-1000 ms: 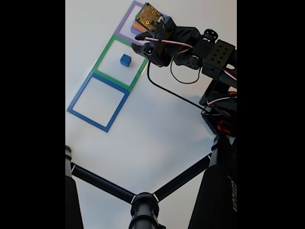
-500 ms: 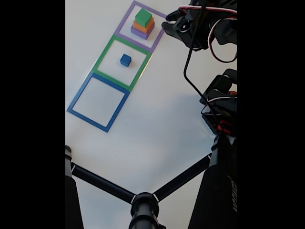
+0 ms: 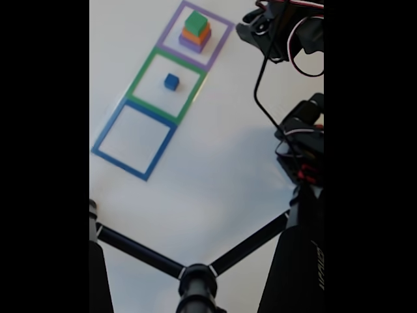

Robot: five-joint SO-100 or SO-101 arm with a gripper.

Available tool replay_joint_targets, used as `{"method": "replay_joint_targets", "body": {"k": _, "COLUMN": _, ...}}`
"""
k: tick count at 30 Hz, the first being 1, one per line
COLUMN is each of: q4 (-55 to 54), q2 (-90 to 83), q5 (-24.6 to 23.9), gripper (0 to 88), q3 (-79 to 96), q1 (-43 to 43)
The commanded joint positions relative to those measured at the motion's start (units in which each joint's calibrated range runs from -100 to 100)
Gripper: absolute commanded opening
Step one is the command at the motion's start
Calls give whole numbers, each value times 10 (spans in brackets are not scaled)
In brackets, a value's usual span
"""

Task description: Tower of hanoi

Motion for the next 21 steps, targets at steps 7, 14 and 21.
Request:
{"method": "replay_joint_targets", "body": {"k": 7, "q4": -237, "q2": -17, "q5": 0, "gripper": 240, "q3": 206, "q1": 36}}
{"method": "replay_joint_targets", "body": {"k": 14, "q4": -518, "q2": 46, "q5": 0, "gripper": 309, "q3": 371, "q1": 58}}
{"method": "replay_joint_targets", "body": {"k": 21, "q4": -690, "q2": 154, "q5": 0, "gripper": 334, "q3": 403, "q1": 64}}
